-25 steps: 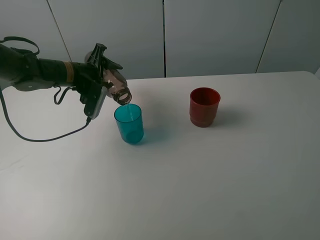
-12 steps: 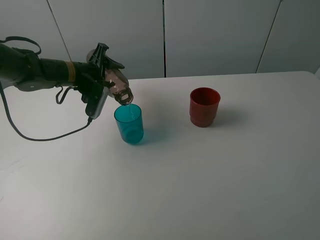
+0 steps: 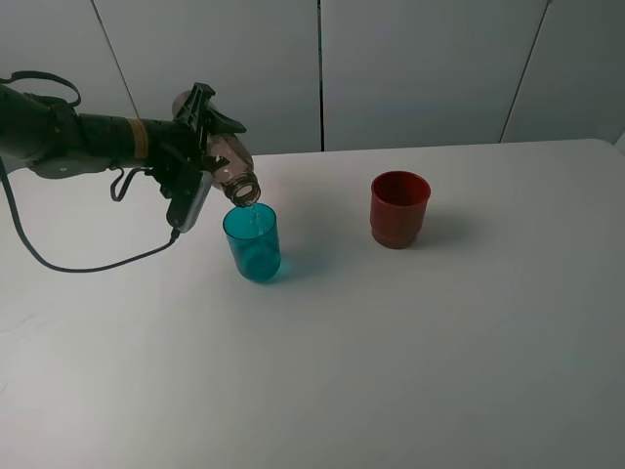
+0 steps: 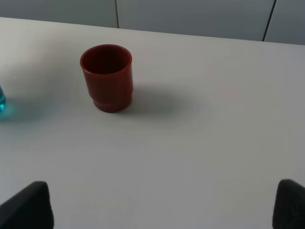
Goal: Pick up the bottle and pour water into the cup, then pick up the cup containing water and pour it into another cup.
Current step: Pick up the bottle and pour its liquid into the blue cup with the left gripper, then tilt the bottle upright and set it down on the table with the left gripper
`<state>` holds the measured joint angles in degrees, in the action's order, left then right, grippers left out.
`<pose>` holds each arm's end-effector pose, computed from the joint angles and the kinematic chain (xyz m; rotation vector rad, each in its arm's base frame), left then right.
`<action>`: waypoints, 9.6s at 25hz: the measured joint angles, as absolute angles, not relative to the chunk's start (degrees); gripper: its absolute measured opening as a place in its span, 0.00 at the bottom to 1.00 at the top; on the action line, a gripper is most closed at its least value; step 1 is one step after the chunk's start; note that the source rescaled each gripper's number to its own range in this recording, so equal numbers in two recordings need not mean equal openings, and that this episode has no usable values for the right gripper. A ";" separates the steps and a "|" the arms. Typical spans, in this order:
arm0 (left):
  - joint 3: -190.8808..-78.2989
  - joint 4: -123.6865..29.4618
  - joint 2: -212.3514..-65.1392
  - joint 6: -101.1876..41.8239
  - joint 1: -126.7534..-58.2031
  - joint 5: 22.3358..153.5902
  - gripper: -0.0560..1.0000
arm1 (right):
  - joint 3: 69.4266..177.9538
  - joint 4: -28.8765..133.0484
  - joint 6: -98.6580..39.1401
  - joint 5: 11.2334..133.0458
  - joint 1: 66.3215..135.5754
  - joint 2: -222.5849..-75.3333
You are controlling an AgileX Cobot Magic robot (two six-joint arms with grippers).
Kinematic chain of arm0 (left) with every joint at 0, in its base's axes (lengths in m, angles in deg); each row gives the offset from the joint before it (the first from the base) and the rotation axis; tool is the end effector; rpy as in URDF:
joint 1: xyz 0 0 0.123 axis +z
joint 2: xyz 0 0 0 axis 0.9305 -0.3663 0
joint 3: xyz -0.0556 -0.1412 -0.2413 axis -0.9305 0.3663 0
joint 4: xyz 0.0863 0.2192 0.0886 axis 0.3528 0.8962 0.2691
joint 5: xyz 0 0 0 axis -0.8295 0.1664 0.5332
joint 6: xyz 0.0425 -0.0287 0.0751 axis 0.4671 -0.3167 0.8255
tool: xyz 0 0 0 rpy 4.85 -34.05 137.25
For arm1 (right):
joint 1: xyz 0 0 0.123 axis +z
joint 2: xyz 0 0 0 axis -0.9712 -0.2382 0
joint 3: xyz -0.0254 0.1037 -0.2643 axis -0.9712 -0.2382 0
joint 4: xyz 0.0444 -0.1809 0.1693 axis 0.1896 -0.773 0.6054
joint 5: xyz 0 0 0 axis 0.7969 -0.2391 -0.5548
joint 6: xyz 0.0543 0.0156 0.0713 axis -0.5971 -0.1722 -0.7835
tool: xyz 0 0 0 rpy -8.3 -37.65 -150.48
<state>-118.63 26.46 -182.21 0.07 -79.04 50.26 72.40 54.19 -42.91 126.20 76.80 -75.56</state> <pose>0.3995 -0.1188 0.1474 1.9953 0.5971 0.6664 -0.0087 0.0141 0.2759 -0.1988 2.0587 0.1120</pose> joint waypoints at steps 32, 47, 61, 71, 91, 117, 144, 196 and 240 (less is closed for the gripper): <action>-118.63 22.23 -182.12 13.96 -79.29 44.78 0.07 | 72.40 54.19 -42.91 126.20 76.80 -75.56; -118.63 23.39 -182.12 17.45 -79.29 41.79 0.07 | 72.40 54.19 -42.91 126.20 76.80 -75.56; -118.63 23.49 -182.12 23.34 -79.29 40.93 0.07 | 72.40 54.19 -42.91 126.20 76.80 -75.56; -118.63 23.49 -182.12 24.45 -79.29 38.84 0.07 | 72.40 54.19 -42.91 126.20 76.80 -75.56; -118.04 26.02 -181.88 16.65 -79.29 38.38 0.07 | 72.40 54.19 -42.91 126.20 76.80 -75.56; -115.66 29.28 -173.45 -60.09 -74.52 41.00 0.07 | 72.40 54.19 -42.91 126.20 76.80 -75.56; -124.37 26.33 -190.23 -95.92 -73.14 25.22 0.07 | 72.40 54.19 -42.91 126.20 76.80 -75.56; -132.26 30.88 -201.75 -93.14 -73.14 17.33 0.07 | 72.40 54.19 -42.91 126.20 76.80 -75.56; -132.26 28.96 -202.42 -93.94 -73.14 19.46 0.07 | 72.40 54.19 -42.91 126.20 76.80 -75.56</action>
<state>-132.26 28.96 -202.42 -93.94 -73.14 19.46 72.40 54.19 -42.91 126.20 76.80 -75.56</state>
